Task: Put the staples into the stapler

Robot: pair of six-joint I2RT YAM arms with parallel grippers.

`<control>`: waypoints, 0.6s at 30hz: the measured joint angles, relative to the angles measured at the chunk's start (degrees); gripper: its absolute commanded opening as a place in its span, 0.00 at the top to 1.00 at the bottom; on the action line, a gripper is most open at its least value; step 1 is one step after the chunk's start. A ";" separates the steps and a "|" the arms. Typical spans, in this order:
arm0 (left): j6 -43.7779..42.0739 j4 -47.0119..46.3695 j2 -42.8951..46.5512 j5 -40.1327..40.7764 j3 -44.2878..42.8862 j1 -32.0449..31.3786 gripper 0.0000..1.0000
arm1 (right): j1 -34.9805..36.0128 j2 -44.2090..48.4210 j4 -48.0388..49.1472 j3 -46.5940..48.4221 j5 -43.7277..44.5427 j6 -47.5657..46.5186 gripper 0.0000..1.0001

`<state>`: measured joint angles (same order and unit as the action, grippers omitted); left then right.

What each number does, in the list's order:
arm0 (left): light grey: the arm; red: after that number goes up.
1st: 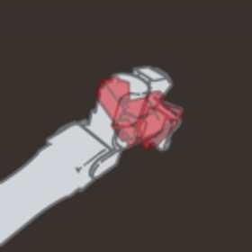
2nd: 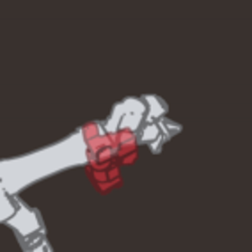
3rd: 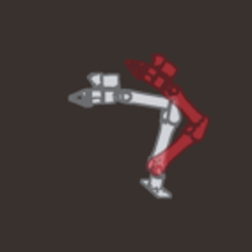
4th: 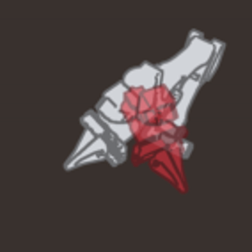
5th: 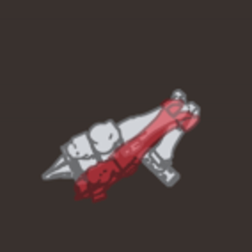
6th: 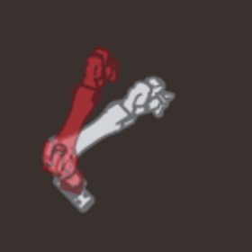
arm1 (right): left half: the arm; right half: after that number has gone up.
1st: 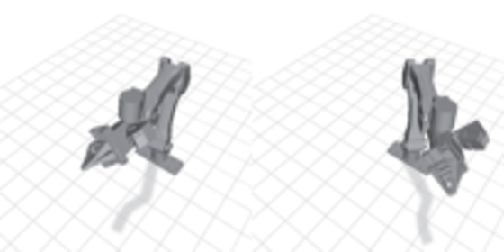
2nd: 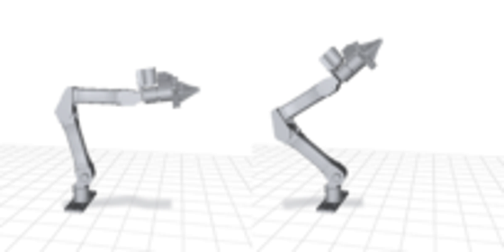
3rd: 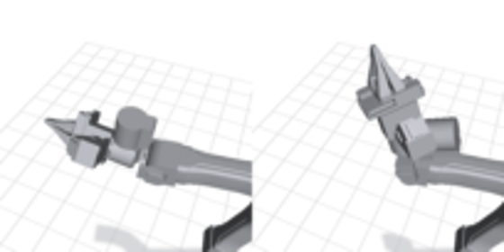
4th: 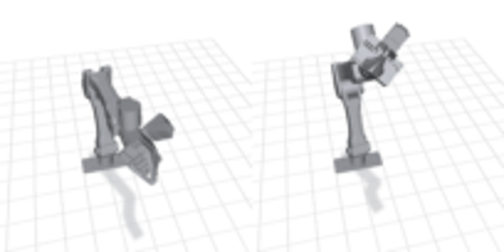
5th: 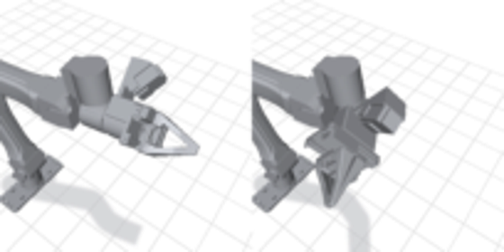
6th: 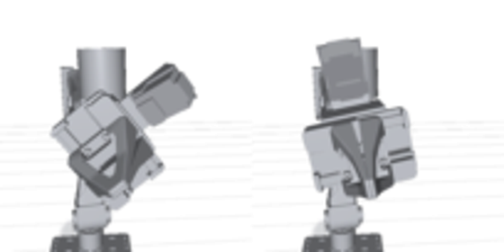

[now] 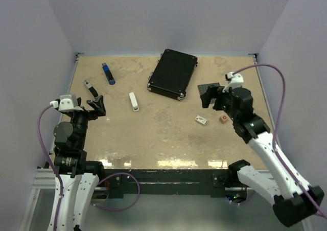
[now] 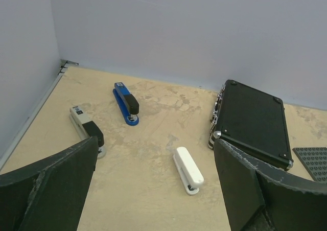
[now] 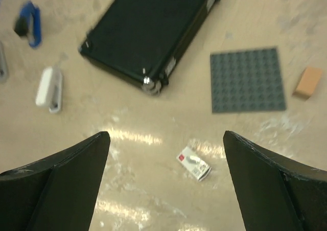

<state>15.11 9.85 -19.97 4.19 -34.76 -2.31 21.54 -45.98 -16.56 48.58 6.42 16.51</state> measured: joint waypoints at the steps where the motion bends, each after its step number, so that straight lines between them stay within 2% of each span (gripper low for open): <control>1: 0.00 -0.02 0.11 -0.13 0.00 -0.11 0.00 | 0.00 -3.21 -0.52 0.02 -0.85 0.81 0.01; 5: 0.00 -0.09 0.28 -0.61 0.24 -0.48 0.00 | 0.11 -14.84 -1.92 -1.44 -3.80 3.63 0.02; 18: -0.83 -1.68 0.57 -4.85 1.73 -2.36 0.00 | 0.15 -29.75 2.40 -4.50 -4.13 6.54 0.01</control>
<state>14.28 8.16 -19.40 -0.67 -33.04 -4.67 21.69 -75.72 -14.15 44.07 2.28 23.05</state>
